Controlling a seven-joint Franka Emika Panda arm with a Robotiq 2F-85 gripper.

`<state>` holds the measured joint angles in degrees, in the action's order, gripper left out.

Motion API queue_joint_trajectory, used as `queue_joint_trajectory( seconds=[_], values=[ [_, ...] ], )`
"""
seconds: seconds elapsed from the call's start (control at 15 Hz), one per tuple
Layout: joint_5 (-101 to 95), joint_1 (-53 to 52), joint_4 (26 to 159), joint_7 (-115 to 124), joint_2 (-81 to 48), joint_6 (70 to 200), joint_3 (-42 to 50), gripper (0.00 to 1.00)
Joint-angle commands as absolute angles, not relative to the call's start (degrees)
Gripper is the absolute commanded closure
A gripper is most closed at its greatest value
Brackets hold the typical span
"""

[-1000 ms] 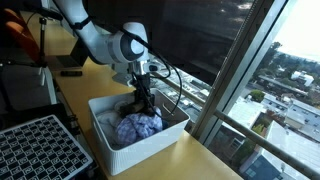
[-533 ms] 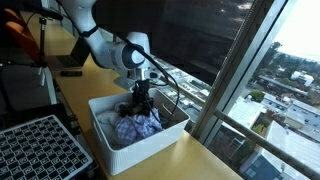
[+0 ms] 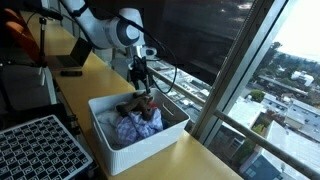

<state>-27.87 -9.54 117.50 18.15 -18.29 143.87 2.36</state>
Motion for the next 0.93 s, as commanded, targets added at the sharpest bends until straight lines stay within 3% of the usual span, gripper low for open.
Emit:
queue_joint_trajectory(
  seconds=[0.0, 0.87],
  values=[
    [-29.8, -12.56, 120.03, 19.41, -11.14, 139.81, 1.51, 0.0],
    [-30.01, -13.0, 120.36, 20.96, -9.24, 138.01, -1.93, 0.0]
  ],
)
